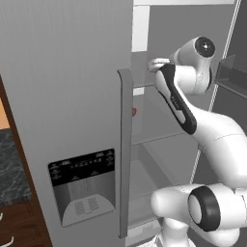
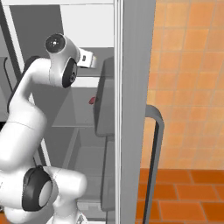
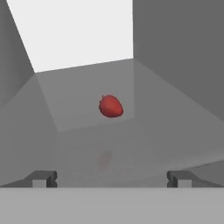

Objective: Take the strawberry from the fridge and place it on top of the pancake, located on the dining counter.

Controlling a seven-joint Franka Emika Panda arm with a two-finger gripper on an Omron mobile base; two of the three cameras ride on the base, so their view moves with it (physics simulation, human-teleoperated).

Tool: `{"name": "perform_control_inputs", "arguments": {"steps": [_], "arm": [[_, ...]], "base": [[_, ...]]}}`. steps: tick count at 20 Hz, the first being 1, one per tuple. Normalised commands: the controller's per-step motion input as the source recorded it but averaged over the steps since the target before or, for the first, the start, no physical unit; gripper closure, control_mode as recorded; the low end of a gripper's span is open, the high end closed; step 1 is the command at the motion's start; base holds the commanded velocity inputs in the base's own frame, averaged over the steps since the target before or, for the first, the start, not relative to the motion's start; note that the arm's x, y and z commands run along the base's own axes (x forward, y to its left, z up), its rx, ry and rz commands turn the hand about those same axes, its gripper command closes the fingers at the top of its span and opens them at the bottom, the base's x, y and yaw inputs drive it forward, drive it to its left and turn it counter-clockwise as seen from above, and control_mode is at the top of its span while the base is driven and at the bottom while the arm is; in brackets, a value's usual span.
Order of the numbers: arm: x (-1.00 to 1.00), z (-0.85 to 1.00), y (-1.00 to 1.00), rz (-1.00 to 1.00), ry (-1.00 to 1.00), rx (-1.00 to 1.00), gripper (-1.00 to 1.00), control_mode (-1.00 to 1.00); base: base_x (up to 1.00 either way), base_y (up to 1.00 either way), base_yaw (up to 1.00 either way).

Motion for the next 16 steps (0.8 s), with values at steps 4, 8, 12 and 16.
{"name": "perform_control_inputs", "arguments": {"steps": [4, 8, 12, 16], "arm": [[0.52, -0.01, 0.00, 0.00, 0.03, -0.03, -1.00, -1.00], [0.46, -0.11, 0.00, 0.00, 0.03, -0.04, -1.00, -1.00], [0.54, -0.16, 0.00, 0.00, 0.03, -0.03, -1.00, -1.00], [0.54, -0.15, 0.00, 0.01, 0.00, -0.02, -1.00, -1.00]], "base": [[0.00, 0.00, 0.00], [0.00, 0.00, 0.00], [0.00, 0.00, 0.00], [0.00, 0.00, 0.00]]}}
